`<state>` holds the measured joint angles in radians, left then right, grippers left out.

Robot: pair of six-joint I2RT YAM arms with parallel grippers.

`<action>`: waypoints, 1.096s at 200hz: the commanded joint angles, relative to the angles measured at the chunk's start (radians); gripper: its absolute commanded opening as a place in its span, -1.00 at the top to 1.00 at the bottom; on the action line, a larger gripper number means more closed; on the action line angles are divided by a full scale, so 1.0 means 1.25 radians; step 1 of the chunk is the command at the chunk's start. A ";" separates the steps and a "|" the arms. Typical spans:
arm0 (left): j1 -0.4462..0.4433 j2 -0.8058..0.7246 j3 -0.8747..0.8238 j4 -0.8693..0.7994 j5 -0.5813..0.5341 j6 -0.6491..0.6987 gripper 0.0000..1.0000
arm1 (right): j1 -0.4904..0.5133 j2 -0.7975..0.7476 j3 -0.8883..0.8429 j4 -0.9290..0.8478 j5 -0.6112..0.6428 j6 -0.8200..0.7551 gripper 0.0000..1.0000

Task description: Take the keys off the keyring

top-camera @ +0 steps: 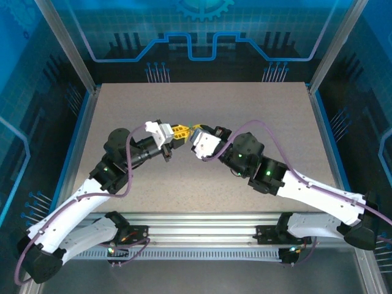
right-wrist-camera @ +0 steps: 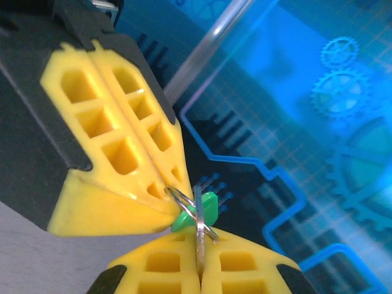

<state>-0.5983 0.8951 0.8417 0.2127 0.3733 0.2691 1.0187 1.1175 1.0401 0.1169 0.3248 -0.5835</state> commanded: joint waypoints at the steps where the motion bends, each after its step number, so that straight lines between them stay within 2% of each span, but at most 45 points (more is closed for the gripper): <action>1: -0.054 -0.015 -0.008 -0.013 0.200 0.007 1.00 | -0.033 0.020 0.038 -0.095 -0.114 0.133 1.00; 44: -0.055 -0.014 0.011 -0.033 0.212 -0.016 1.00 | -0.035 0.045 0.059 -0.131 -0.048 0.175 1.00; 90: -0.055 -0.009 0.007 -0.017 0.214 -0.055 1.00 | -0.049 0.046 0.058 -0.117 -0.036 0.211 1.00; 123: -0.054 -0.016 -0.012 0.026 0.208 -0.083 1.00 | -0.075 0.017 0.034 -0.093 -0.078 0.282 1.00; 162: -0.053 -0.009 -0.017 0.057 0.208 -0.109 1.00 | -0.074 0.001 -0.005 -0.053 -0.087 0.292 1.00; 189: -0.054 -0.016 -0.018 0.041 0.160 -0.098 1.00 | -0.074 0.007 0.029 -0.112 -0.078 0.299 1.00; 197: -0.054 -0.024 -0.026 0.036 0.128 -0.084 0.80 | -0.073 0.011 0.051 -0.152 -0.073 0.302 1.00; 211: -0.054 -0.041 -0.045 0.037 0.052 -0.074 0.59 | -0.072 0.016 0.080 -0.211 -0.064 0.310 1.00; 219: -0.054 -0.051 -0.063 0.050 0.016 -0.072 0.36 | -0.071 0.018 0.093 -0.242 -0.062 0.314 1.00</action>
<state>-0.6640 0.8745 0.8143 0.2455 0.5289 0.1616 0.9283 1.1389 1.0763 -0.0681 0.2276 -0.2253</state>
